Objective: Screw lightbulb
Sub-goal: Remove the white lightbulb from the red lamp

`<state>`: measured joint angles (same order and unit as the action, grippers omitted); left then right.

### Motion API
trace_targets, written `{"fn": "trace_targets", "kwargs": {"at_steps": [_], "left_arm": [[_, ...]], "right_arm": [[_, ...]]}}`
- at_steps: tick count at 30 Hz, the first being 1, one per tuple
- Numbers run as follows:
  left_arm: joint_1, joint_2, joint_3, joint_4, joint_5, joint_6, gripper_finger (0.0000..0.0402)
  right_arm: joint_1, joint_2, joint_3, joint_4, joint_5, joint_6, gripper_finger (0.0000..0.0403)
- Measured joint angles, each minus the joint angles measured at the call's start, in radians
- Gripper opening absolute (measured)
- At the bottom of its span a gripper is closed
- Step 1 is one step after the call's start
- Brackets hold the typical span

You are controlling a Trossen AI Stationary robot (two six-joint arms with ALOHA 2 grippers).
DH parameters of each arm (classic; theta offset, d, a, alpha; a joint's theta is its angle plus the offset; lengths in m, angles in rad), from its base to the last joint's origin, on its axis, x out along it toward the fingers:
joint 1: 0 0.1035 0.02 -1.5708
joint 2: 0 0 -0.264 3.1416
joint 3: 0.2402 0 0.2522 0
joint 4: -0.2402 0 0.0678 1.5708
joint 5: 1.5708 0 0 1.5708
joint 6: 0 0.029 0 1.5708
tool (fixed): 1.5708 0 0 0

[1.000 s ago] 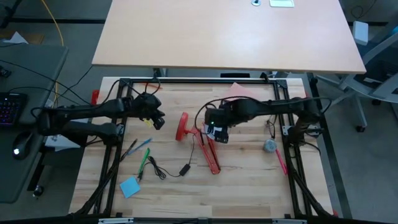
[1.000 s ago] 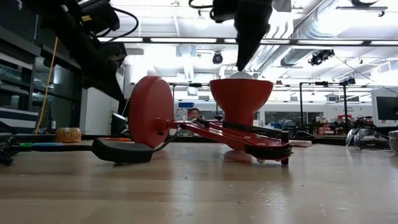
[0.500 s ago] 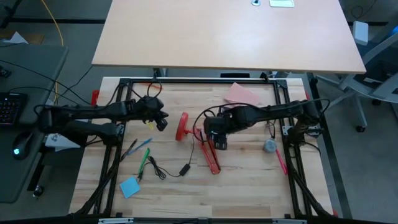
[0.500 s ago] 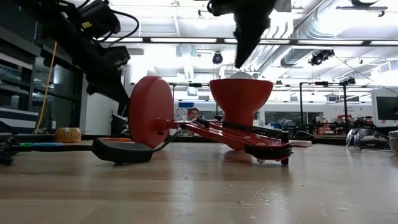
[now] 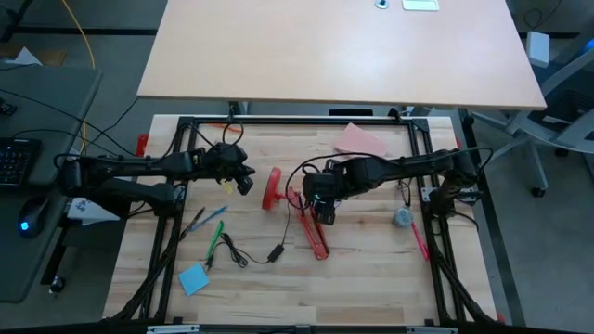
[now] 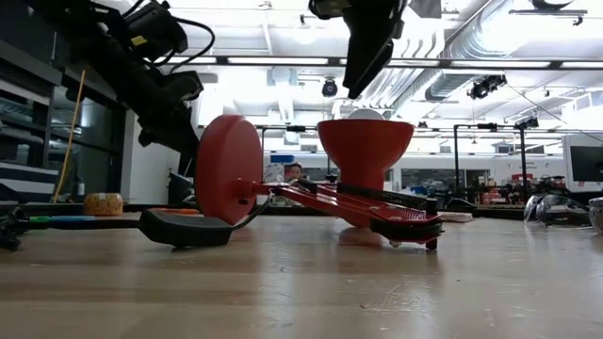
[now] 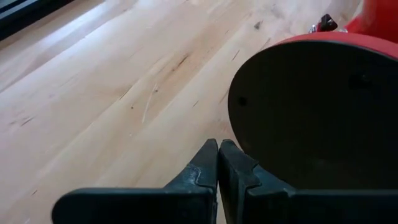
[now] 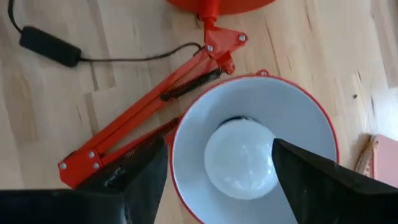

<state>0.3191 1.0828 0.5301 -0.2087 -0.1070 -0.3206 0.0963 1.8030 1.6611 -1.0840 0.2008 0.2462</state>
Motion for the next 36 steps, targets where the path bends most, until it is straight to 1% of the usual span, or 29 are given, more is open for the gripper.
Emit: {"fn": "trace_targets", "kwargs": {"at_steps": [4,6,7,9,13,18,25,32,36], "left_arm": [[0.000,0.000,0.000,-0.001,0.000,0.008,0.0000],[0.000,0.000,0.000,-0.001,0.000,0.008,0.0000],[0.000,0.000,0.000,-0.002,0.000,0.009,0.0000],[0.000,0.000,0.000,-0.002,0.000,0.009,0.0000],[0.000,0.000,0.000,-0.002,-0.001,0.039,0.0000],[0.000,0.000,0.000,-0.002,-0.001,0.061,0.0000],[0.000,0.000,0.000,-0.003,-0.002,0.061,0.0000],[-0.001,0.004,0.000,-0.003,-0.001,0.036,0.0000],[-0.025,0.021,0.000,-0.008,0.003,0.045,0.0000]], "right_arm": [[0.000,0.000,0.000,-0.020,0.009,-0.003,0.0314],[0.000,0.000,0.000,-0.007,0.069,0.005,0.0336],[0.000,0.000,0.000,0.000,0.101,0.027,0.0344],[0.000,0.000,0.000,0.004,0.131,0.094,0.0352],[0.000,0.000,0.000,-0.034,0.104,0.209,0.0355],[0.003,0.000,0.000,-0.070,0.104,0.354,0.0355],[-0.004,0.002,-0.049,-0.053,0.101,0.335,0.0355],[-0.007,0.002,-0.086,-0.022,0.097,0.397,0.0355],[-0.007,0.002,-0.105,0.004,0.071,0.405,0.0355]]}}
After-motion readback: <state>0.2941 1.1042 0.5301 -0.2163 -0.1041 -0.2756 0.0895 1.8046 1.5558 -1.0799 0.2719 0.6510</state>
